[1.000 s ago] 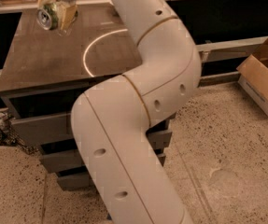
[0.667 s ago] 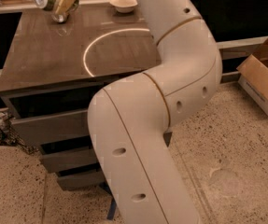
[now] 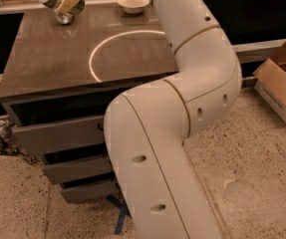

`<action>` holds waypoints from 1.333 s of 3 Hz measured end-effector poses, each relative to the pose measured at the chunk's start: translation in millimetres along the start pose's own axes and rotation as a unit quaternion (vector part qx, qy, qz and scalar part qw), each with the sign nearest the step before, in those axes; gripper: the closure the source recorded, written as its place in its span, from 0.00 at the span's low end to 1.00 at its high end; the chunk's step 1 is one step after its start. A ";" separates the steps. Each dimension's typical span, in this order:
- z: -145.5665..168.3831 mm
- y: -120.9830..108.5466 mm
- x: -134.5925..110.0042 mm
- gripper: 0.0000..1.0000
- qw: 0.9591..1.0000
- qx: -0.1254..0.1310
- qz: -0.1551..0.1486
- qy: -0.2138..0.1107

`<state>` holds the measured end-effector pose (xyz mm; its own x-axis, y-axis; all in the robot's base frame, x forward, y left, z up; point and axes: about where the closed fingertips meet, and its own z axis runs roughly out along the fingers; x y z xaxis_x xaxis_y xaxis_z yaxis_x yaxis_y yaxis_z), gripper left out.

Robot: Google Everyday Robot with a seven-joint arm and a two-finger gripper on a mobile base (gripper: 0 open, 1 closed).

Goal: Place green can upright

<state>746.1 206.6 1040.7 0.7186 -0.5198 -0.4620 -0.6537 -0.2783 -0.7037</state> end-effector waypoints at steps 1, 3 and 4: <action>6.7 -19.3 5.3 1.00 0.995 0.065 0.060 -0.048; -91.1 -41.3 -32.7 1.00 0.967 0.218 0.077 -0.107; -119.7 -22.7 -23.4 1.00 0.946 0.279 0.108 -0.121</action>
Offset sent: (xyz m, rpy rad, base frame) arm -0.0269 0.0282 -0.0465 0.7847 0.0475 -0.3642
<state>715.7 128.4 1132.1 0.6603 -0.2967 -0.6899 -0.6125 0.3188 -0.7233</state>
